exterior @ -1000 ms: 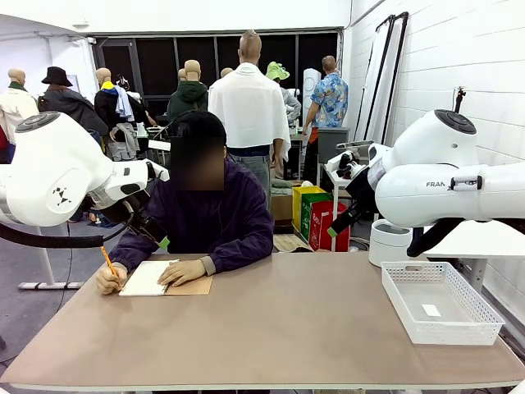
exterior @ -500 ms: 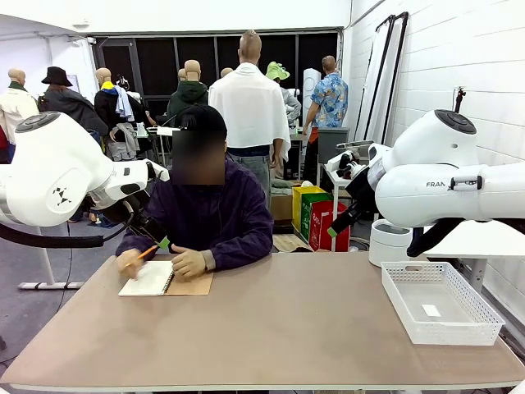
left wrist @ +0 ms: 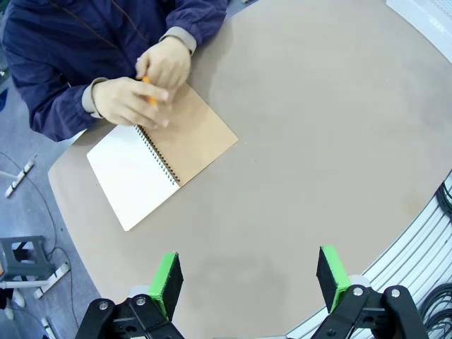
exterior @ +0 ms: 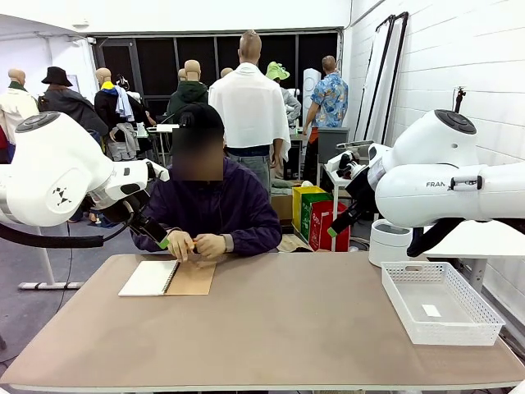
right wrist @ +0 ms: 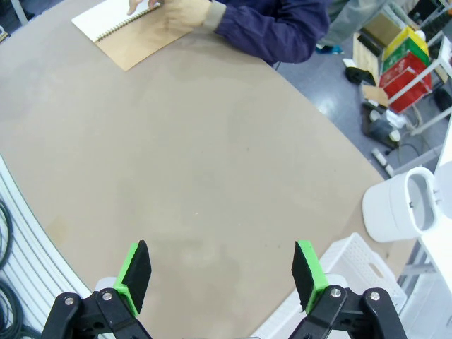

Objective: Sort the paper based on its condition.
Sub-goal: If a person hands you a paper, place it in the Organizing basket , and if it's crumpled, put it in the Trash can.

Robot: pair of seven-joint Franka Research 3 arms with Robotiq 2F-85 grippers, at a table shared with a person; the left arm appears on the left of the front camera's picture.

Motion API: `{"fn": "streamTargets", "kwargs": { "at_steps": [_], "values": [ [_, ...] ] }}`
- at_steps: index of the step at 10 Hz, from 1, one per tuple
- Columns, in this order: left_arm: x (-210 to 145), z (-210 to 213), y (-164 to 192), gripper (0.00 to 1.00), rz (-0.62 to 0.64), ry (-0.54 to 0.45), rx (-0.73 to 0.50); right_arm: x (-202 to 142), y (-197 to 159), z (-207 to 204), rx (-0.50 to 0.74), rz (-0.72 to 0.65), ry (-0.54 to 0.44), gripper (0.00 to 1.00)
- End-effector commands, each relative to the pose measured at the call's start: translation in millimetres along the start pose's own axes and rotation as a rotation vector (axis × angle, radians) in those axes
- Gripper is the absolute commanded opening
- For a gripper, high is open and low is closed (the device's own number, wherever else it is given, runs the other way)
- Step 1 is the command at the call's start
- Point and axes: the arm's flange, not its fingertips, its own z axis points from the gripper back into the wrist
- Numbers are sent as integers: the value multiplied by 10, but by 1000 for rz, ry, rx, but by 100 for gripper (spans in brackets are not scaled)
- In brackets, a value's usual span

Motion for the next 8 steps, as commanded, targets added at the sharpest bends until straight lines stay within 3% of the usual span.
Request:
{"fn": "streamTargets", "kwargs": {
  "at_steps": [1, 8],
  "values": [
    [-6, 0, 3, 100, 0, 4, 0, -11, -14, -3, 6, 1, 4, 100],
    [-6, 0, 3, 100, 0, 4, 0, -11, -14, -3, 6, 1, 4, 100]
  ]
}}
